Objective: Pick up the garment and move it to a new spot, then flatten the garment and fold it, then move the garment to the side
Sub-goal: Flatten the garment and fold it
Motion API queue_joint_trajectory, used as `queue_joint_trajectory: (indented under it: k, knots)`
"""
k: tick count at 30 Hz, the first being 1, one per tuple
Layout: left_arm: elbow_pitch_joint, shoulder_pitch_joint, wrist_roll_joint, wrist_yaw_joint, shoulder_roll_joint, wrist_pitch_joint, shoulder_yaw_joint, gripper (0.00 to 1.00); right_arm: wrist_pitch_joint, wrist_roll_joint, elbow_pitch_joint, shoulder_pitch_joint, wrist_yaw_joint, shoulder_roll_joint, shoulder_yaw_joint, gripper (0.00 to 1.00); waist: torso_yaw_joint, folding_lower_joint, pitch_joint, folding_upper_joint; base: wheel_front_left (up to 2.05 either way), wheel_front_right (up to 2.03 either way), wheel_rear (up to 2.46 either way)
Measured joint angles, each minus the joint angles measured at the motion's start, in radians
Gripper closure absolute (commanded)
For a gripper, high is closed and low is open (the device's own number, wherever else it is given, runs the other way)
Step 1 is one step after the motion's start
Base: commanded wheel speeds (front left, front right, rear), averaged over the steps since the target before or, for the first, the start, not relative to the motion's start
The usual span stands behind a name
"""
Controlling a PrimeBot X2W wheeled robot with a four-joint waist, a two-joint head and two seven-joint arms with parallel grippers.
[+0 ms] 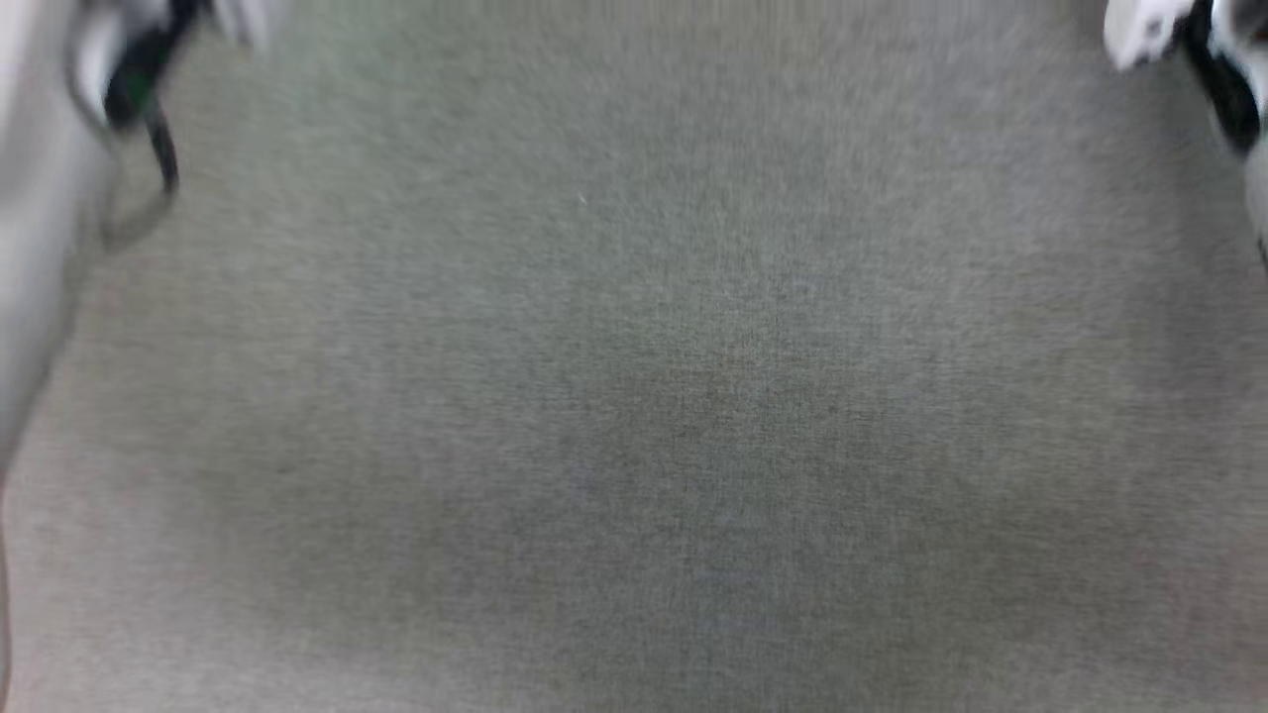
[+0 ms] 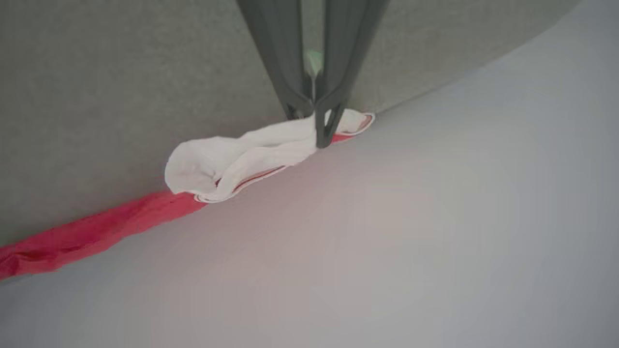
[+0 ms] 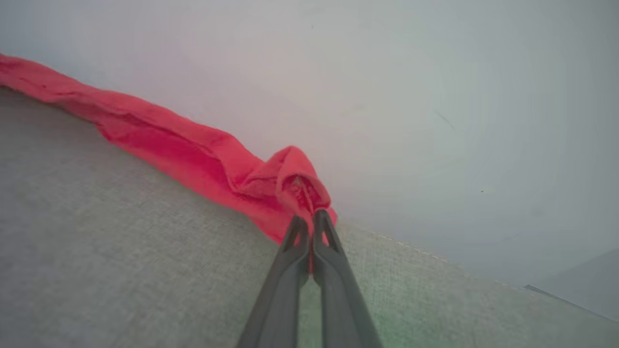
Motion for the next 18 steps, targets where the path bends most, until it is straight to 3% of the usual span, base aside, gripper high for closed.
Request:
queue_joint_trajectory:
  k: [4,8,10,18]
  knots:
    - [-0.139,0.171,-0.057,0.011,0.076,0.090,-0.016,1.00,0.082,0.140,-0.091,0.125,0.000,-0.055,0.064,1.00,0.003,0.0000,-0.085,0.0000,0.00,0.00,0.00]
    - [-0.342,0.359,-0.124,0.080,0.165,0.191,-0.027,1.00,0.198,0.295,-0.242,0.282,0.000,-0.137,0.141,1.00,0.005,0.0000,-0.166,0.0000,0.00,0.00,0.00]
    - [-0.467,0.456,-0.168,0.134,0.214,0.234,-0.024,1.00,0.245,0.360,-0.328,0.361,0.000,-0.193,0.173,1.00,0.006,0.0000,-0.204,0.0000,0.00,0.00,0.00]
    - [-0.941,0.833,-0.295,0.428,0.418,0.312,-0.019,1.00,0.387,0.557,-0.641,0.672,0.000,-0.439,0.217,1.00,0.009,0.0000,-0.331,0.0000,0.00,0.00,0.00]
